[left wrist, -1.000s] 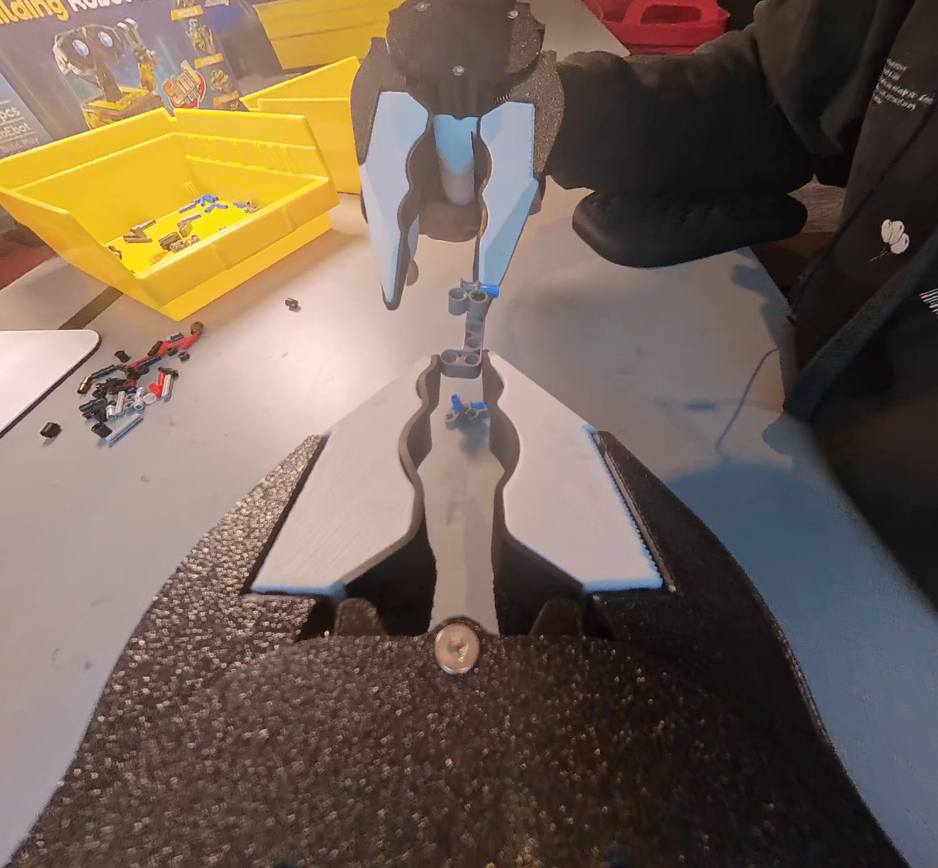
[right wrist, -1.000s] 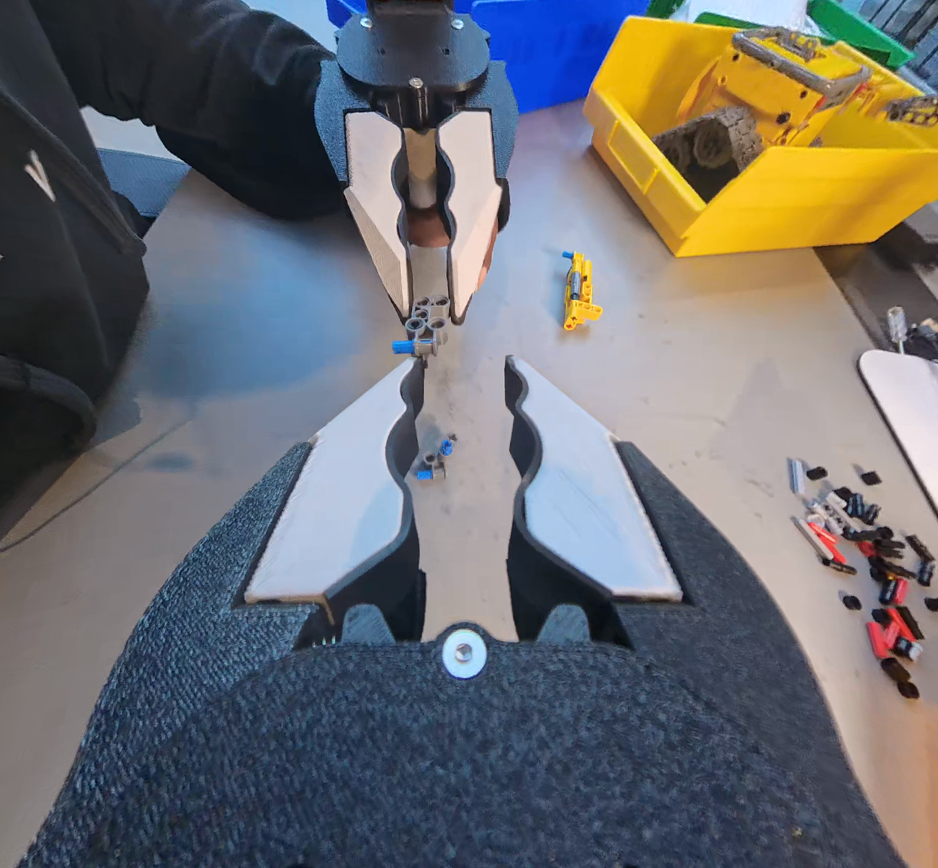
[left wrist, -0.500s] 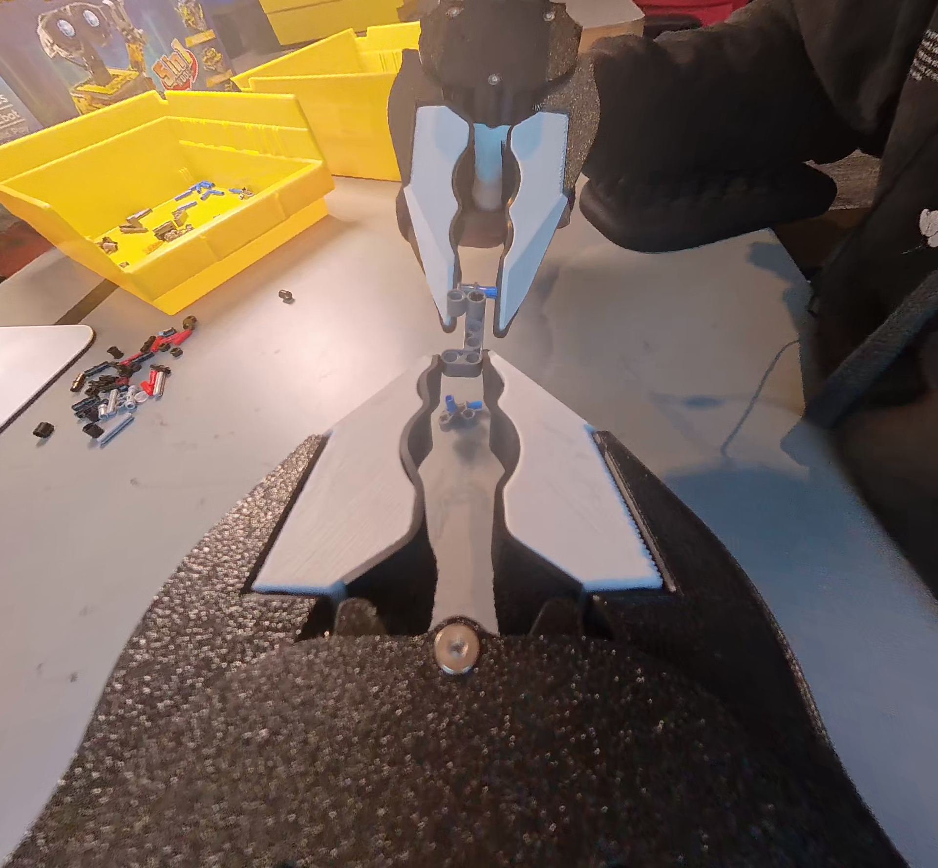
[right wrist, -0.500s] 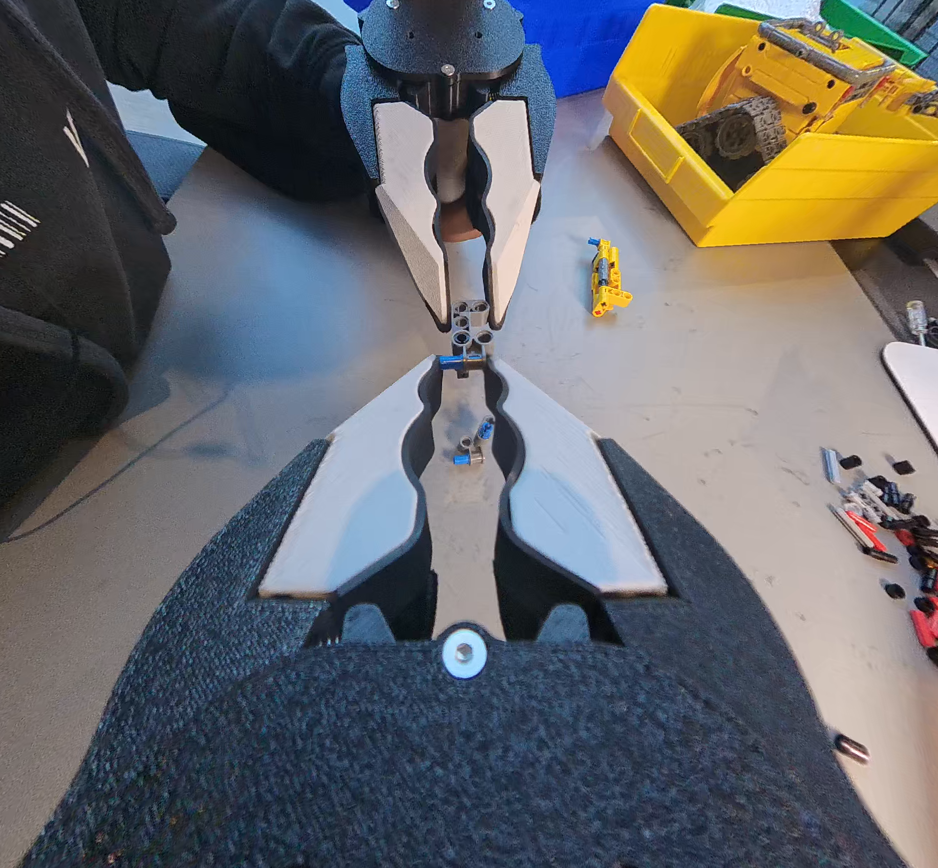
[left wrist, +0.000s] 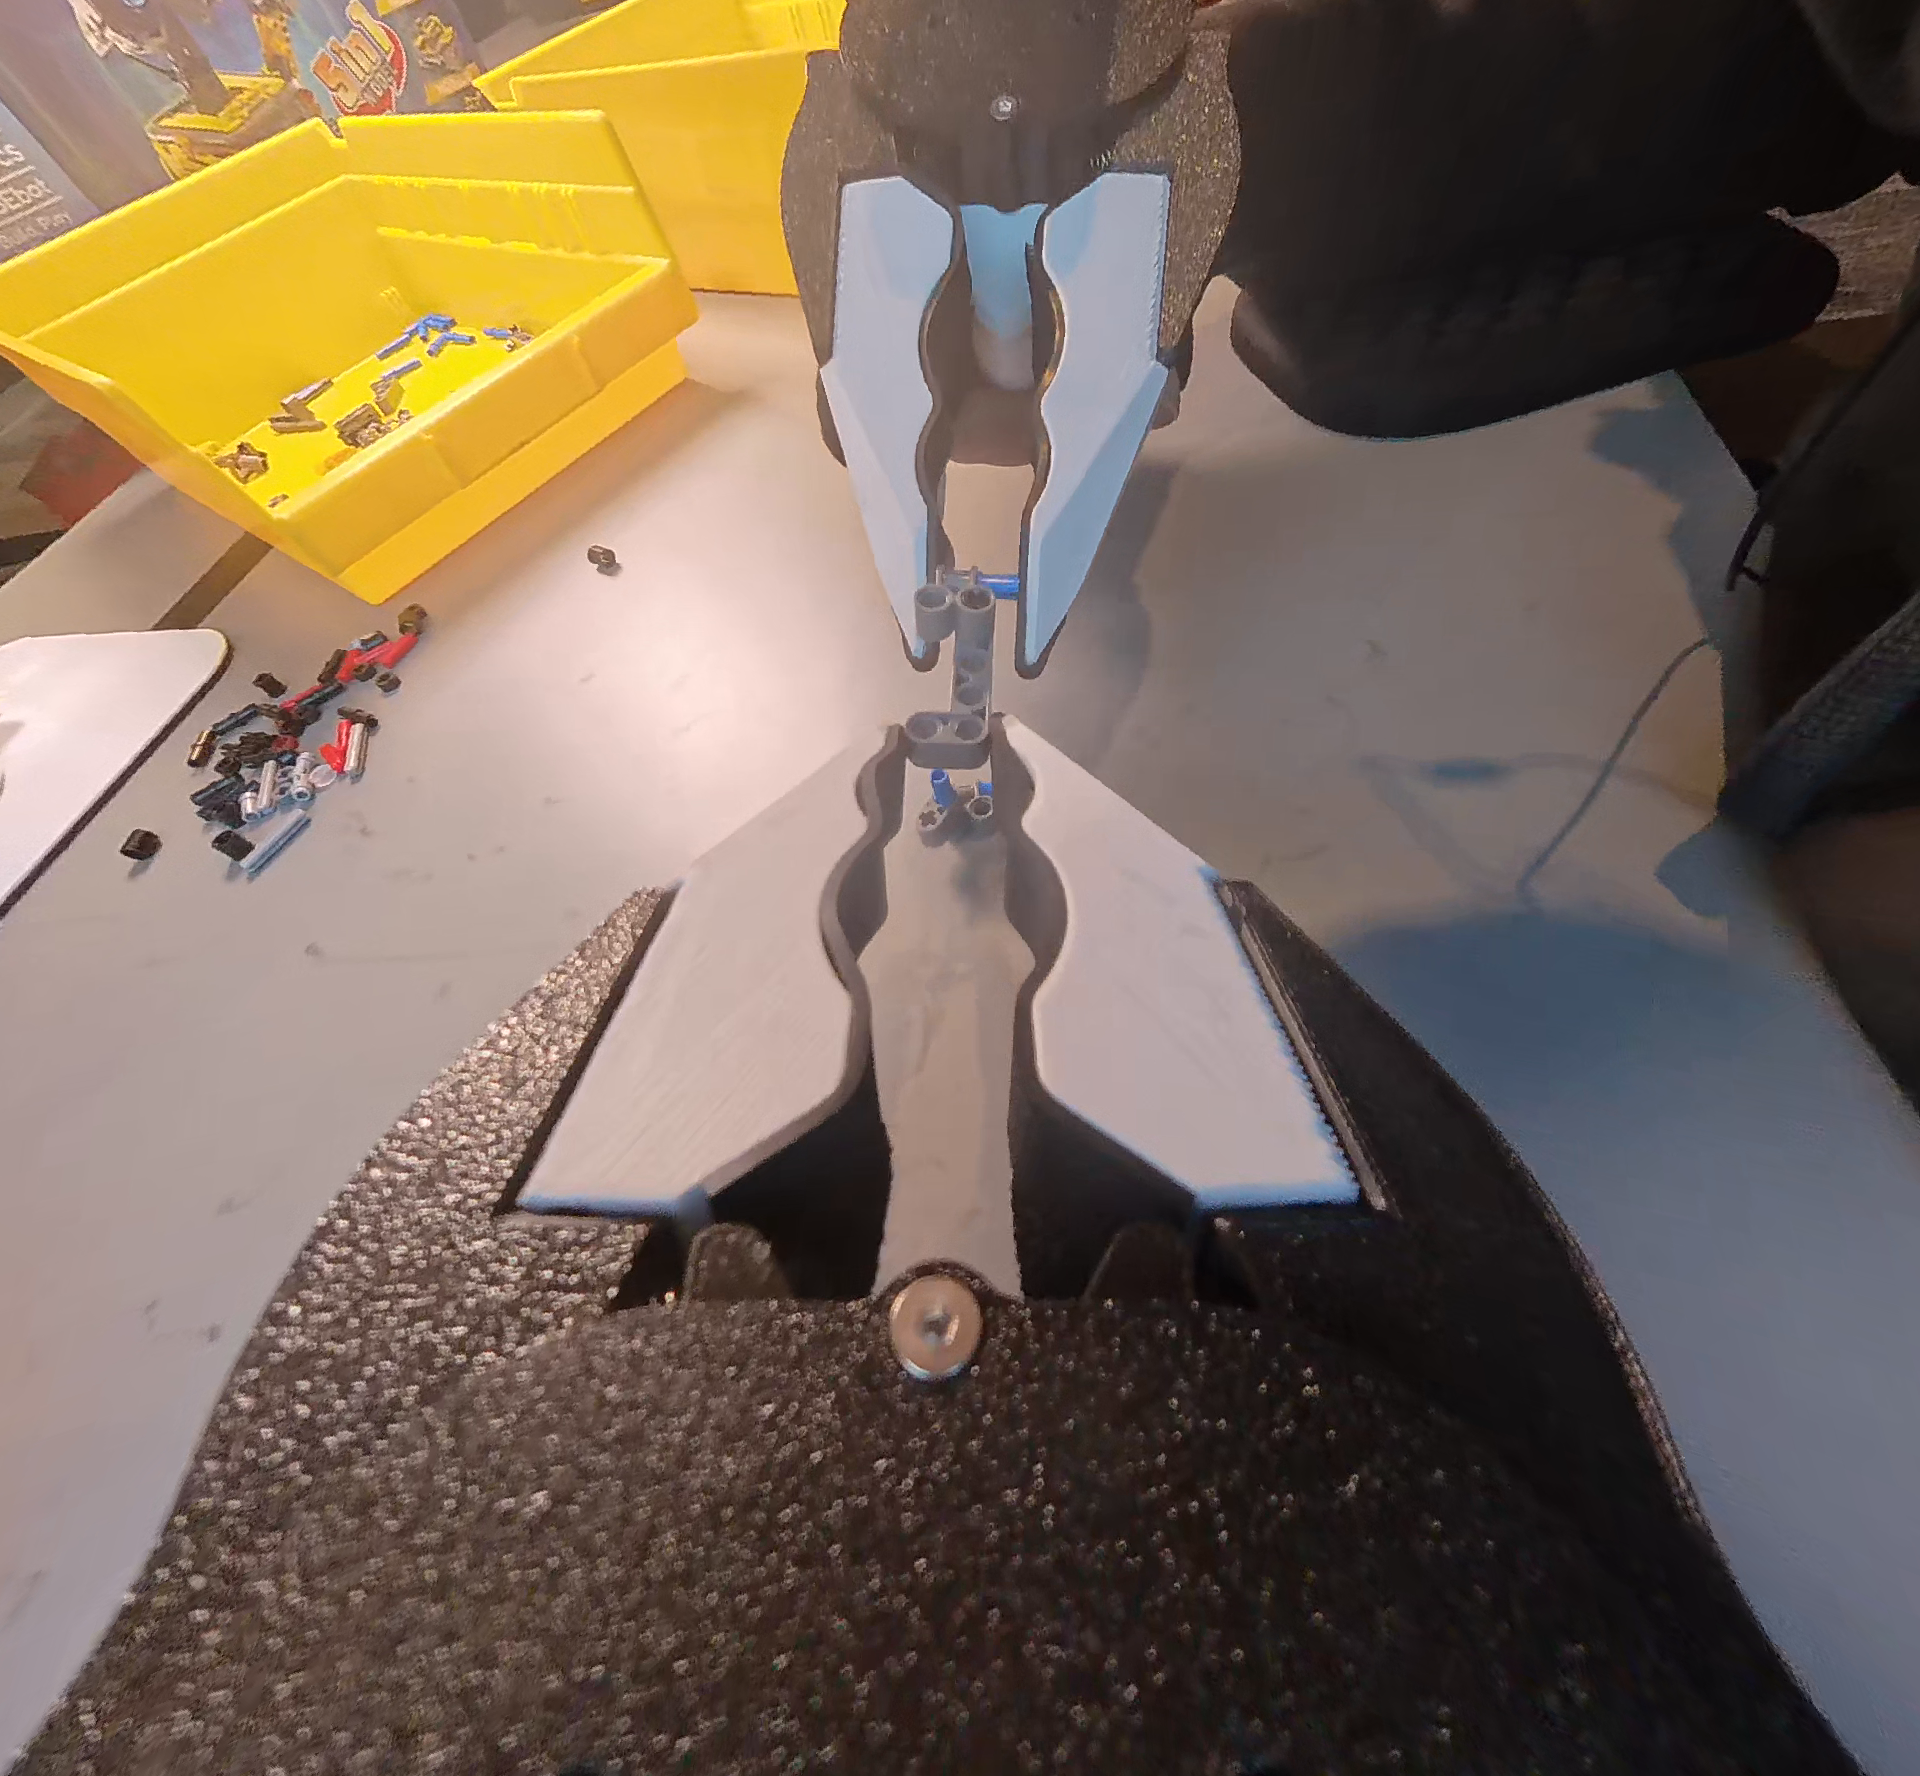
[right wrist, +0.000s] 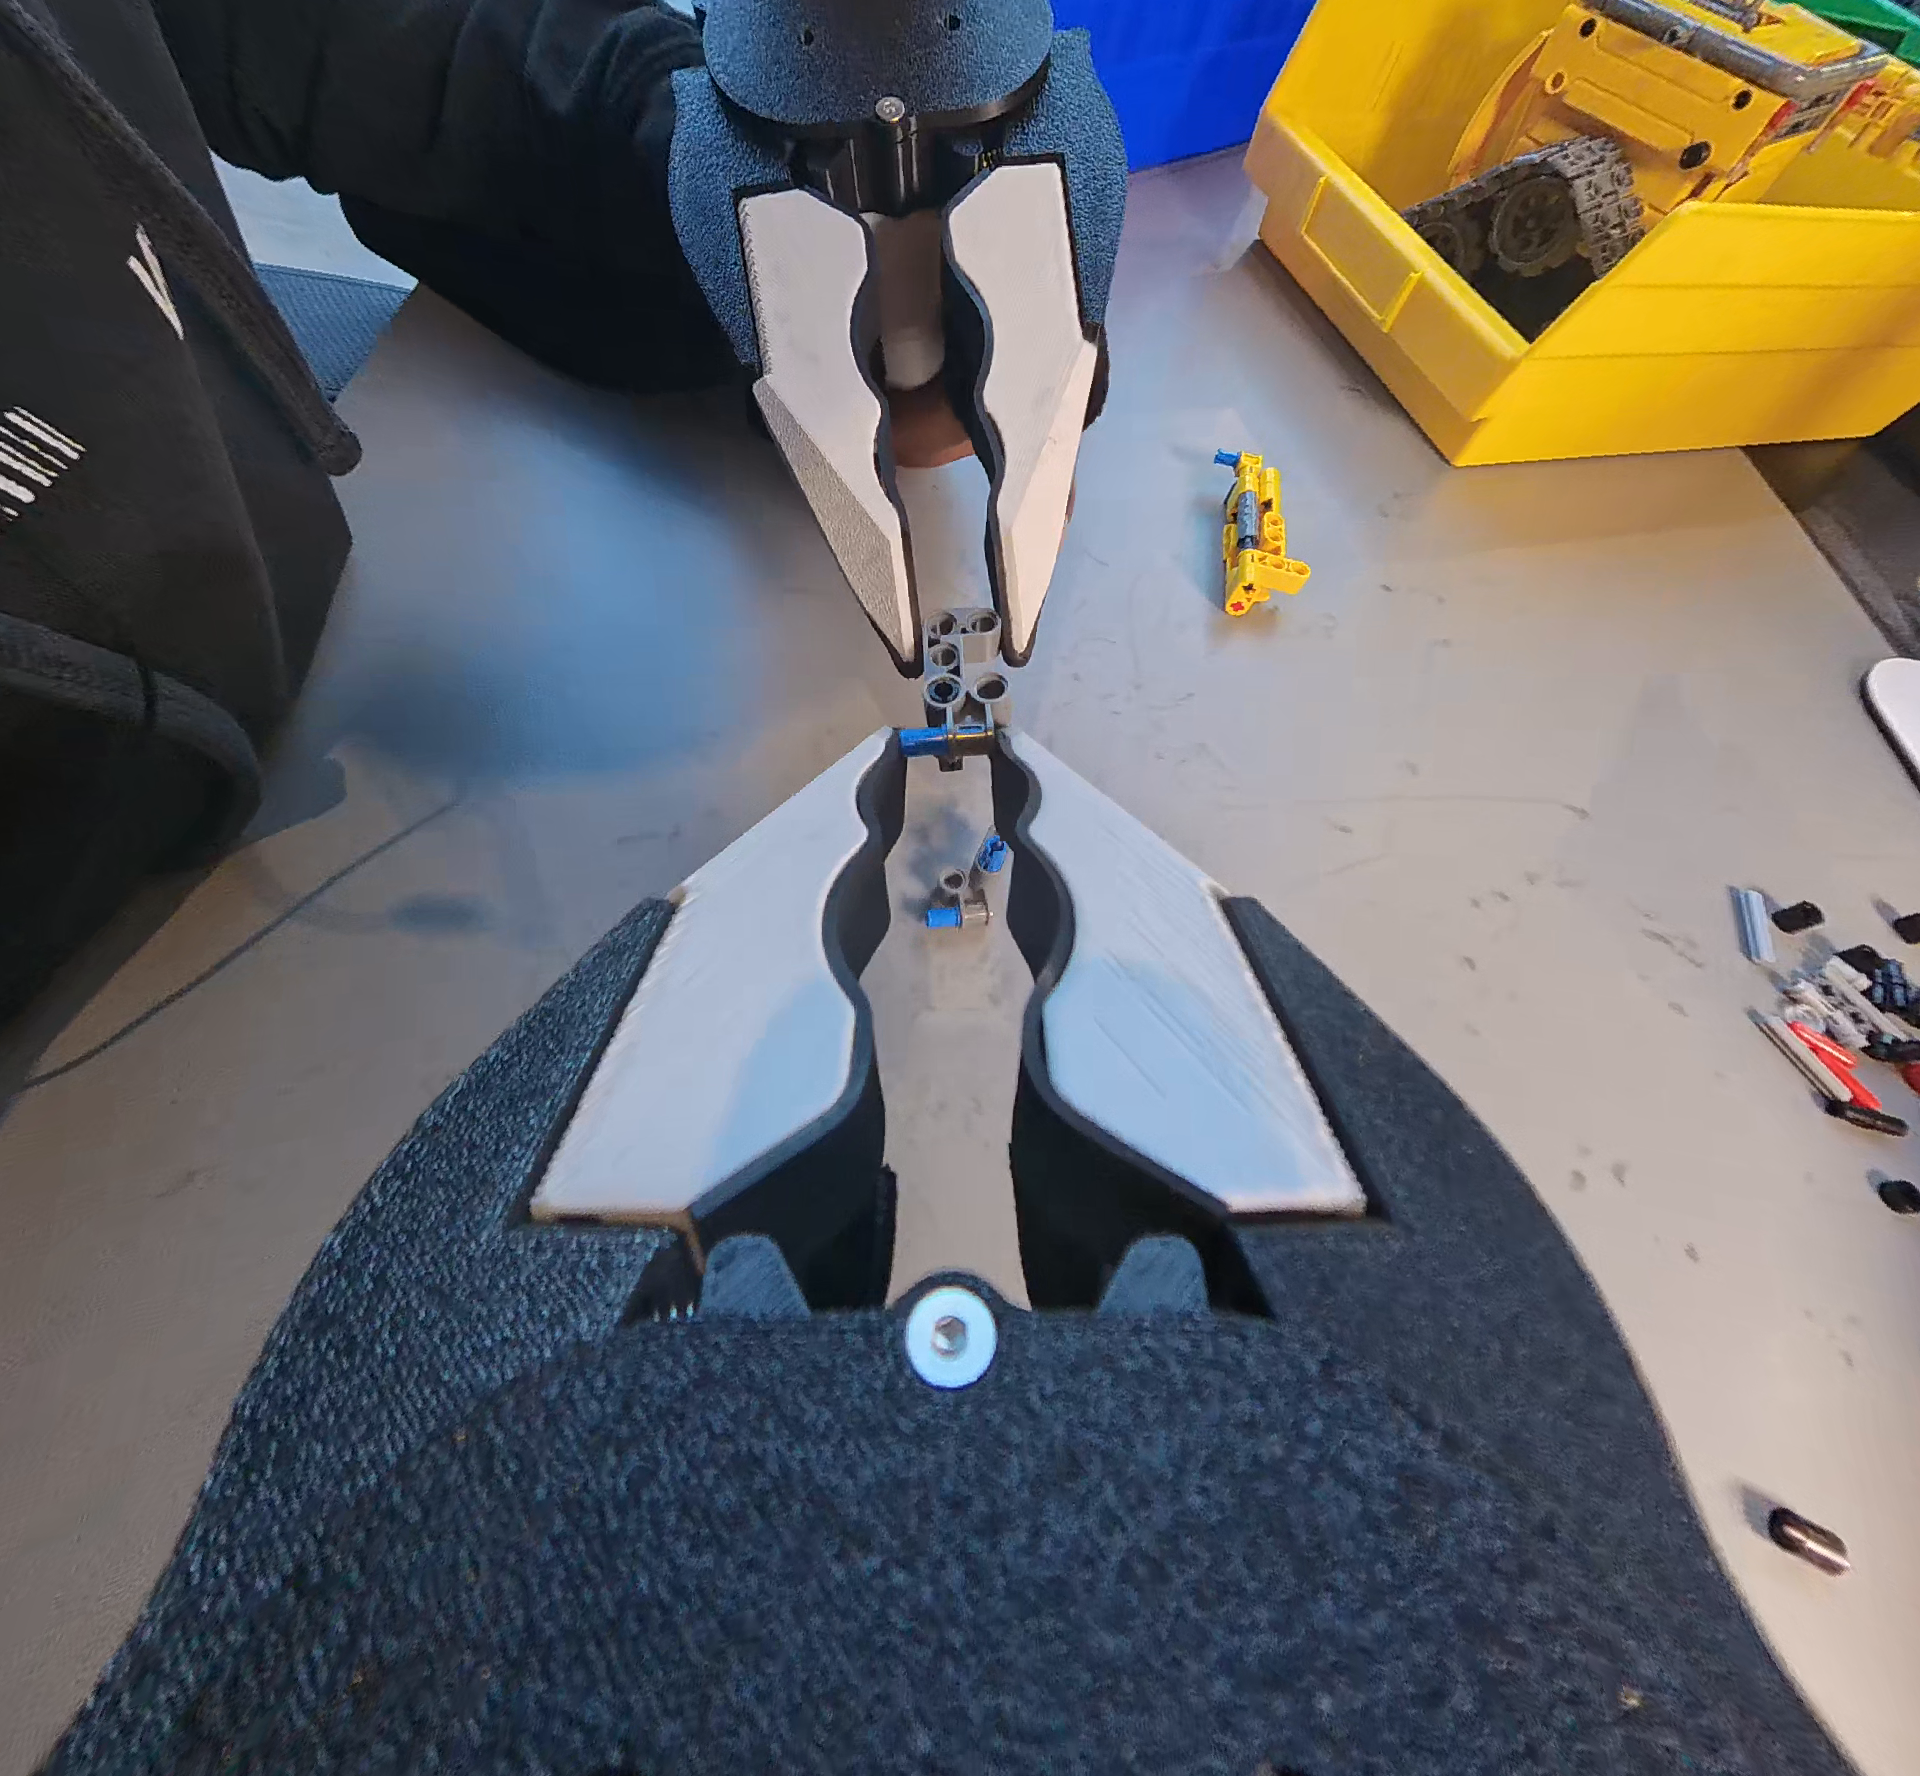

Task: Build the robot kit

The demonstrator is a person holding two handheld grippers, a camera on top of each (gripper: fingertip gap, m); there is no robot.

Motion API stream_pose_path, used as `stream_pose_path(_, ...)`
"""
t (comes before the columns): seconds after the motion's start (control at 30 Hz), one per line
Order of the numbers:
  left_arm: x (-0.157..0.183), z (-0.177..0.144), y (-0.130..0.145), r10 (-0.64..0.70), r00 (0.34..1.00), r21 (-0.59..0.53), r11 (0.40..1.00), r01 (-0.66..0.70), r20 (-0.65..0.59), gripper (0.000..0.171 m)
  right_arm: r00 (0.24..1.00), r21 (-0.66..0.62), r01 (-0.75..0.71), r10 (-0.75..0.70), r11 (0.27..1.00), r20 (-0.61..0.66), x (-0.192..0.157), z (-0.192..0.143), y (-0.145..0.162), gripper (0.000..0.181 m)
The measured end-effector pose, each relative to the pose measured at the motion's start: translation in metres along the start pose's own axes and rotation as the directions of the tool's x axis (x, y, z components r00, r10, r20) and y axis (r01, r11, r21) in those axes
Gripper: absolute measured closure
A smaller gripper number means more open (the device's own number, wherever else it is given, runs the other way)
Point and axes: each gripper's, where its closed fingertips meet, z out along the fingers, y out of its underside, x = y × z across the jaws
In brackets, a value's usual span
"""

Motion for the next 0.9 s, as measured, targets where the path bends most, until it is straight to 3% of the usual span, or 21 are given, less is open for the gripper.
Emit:
stream_pose_path(0.4, -0.0020, 0.0041, 0.0092, 0.054, 0.998, -0.079, 0.996, -0.050, 0.041, 0.156, 1.000, -0.025, 0.006, -0.007, 1.000, -0.012, 0.0013, 0.0000, 0.0066, 0.165)
stream_pose_path(0.9, -0.0030, 0.0054, 0.0096, -0.013, 0.999, -0.098, 0.995, 0.017, 0.047, 0.156, 0.999, -0.042, 0.003, -0.004, 0.999, -0.032, 0.0037, 0.0015, 0.0097, 0.165)
